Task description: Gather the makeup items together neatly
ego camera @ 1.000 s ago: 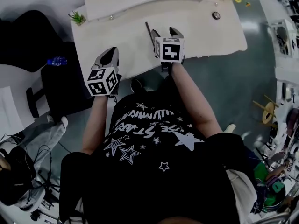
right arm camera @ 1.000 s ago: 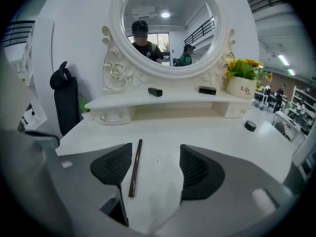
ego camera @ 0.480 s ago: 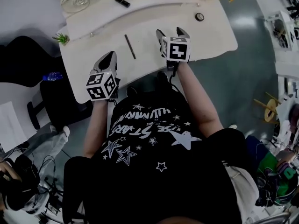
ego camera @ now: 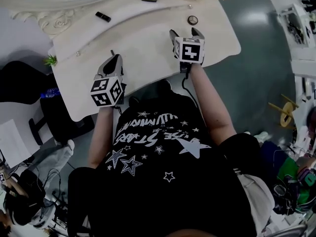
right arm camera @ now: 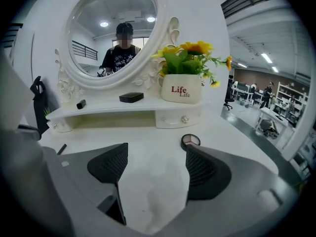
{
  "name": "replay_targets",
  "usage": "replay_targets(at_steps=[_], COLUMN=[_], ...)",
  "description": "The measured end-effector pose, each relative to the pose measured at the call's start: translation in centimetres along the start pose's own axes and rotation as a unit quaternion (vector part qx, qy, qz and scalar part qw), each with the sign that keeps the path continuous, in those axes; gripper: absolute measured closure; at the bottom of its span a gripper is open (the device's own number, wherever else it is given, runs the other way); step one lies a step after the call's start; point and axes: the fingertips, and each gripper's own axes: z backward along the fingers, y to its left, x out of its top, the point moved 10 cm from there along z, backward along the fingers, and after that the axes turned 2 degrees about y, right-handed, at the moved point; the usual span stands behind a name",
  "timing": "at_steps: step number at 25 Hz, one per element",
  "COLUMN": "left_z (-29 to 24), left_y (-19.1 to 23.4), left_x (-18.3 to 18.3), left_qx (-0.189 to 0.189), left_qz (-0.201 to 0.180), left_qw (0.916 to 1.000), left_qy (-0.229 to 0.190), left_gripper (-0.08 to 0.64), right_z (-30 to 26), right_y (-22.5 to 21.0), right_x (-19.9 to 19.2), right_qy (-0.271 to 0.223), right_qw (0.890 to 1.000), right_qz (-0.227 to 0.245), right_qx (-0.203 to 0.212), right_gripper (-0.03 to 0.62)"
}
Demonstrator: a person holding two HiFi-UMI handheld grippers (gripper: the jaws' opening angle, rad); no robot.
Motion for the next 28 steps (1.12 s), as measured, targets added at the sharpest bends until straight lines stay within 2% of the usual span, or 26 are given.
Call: replay_targets(at_steps=[11,24,28], left_z=[-4.0,-5.9,-5.8], left_y=[-4.0,-5.5,-5.9], left_x=[1.1,0.6,0.4], left_qx=[0.019,0.053,0.063], left_qz=[0.0,0.02,0.027], left_qw=[0.9998,0.9982,0.9974], left_qy=[0.009,0.021,0.022], left_gripper=[0.56,0.56,0.56], right_z=[-3.3,-7.5,-7.8], right_y=[-7.3,-8.8,-9.2], right_x=[0.9,1.4,1.5], right_qy=[0.015,0.044,0.053], right_qw=[1.0,0.999,0.998], right_qz=[0.006,0.02,0.021], right_qx=[-0.007,0.016,0.018], right_gripper=[0.212,0.247,0.284])
